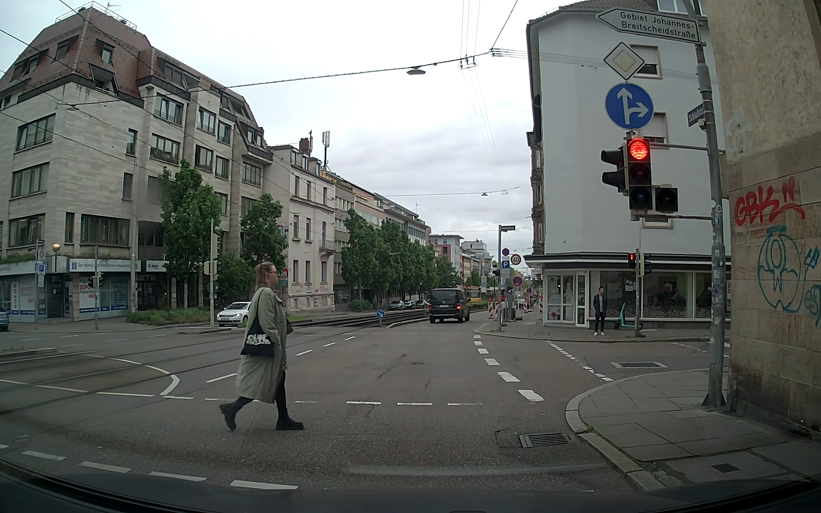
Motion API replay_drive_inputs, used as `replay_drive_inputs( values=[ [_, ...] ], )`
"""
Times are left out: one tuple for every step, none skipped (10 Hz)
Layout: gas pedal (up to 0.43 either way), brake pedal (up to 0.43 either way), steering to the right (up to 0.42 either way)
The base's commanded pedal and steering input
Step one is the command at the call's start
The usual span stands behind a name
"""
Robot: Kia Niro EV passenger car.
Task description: Follow the waypoints while adhering to traffic rules and regulations
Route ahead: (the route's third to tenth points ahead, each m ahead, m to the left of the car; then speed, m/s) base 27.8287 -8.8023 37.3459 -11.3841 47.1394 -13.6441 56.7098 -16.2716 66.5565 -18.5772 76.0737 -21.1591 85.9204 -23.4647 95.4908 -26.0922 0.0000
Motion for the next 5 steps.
replay_drive_inputs(
  values=[
    [0.0, 0.311, 0.002],
    [0.0, 0.311, 0.002],
    [0.0, 0.311, 0.002],
    [0.0, 0.311, 0.002],
    [0.0, 0.317, 0.002]
  ],
)
